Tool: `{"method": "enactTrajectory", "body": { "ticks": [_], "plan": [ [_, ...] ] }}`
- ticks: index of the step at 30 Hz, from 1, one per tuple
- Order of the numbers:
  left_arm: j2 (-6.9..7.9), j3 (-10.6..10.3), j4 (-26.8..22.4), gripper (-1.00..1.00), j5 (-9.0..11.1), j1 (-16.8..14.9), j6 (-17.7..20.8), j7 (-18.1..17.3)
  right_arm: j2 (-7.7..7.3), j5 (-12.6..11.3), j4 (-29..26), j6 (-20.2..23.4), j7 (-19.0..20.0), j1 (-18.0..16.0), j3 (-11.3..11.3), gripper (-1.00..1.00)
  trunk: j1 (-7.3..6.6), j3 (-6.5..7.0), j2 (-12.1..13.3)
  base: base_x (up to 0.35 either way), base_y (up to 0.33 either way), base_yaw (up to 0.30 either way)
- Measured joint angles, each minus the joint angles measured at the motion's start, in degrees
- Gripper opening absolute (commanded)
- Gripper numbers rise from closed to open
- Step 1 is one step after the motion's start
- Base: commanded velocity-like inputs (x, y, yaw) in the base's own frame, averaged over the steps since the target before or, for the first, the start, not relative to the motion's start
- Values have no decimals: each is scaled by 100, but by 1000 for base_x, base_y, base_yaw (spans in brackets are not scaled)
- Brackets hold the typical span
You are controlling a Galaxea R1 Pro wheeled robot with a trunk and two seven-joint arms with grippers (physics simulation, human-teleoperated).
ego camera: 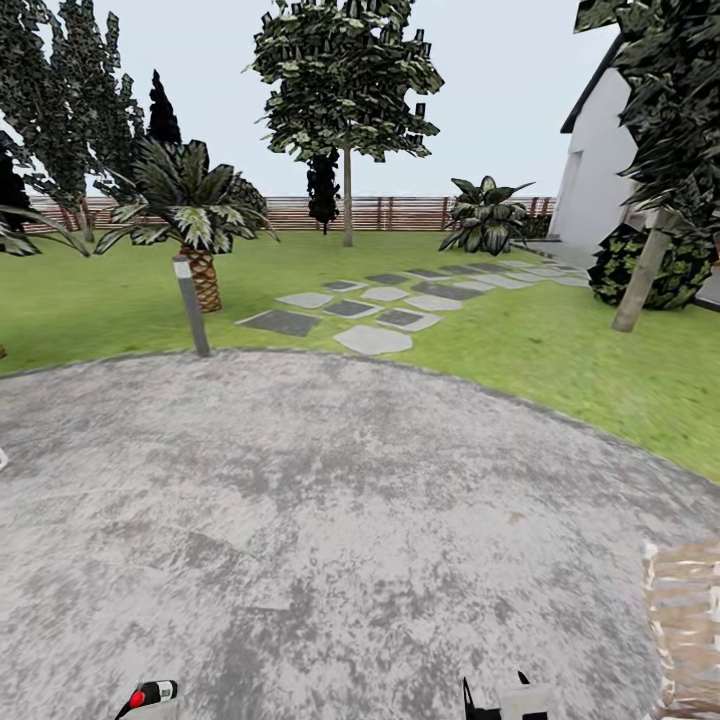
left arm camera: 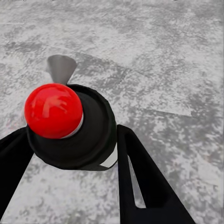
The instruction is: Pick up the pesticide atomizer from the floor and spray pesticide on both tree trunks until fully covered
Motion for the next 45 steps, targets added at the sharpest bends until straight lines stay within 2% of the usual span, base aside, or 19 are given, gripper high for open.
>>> {"method": "enactTrajectory", "body": {
  "ticks": [45],
  "plan": [
    [0, 1, 7, -100, -1, 0, 2, 0, 0, 0, 0, 0, -9, 0, 0, 100, 0, 0, 0, 339, 0, 0]
  ]
}}
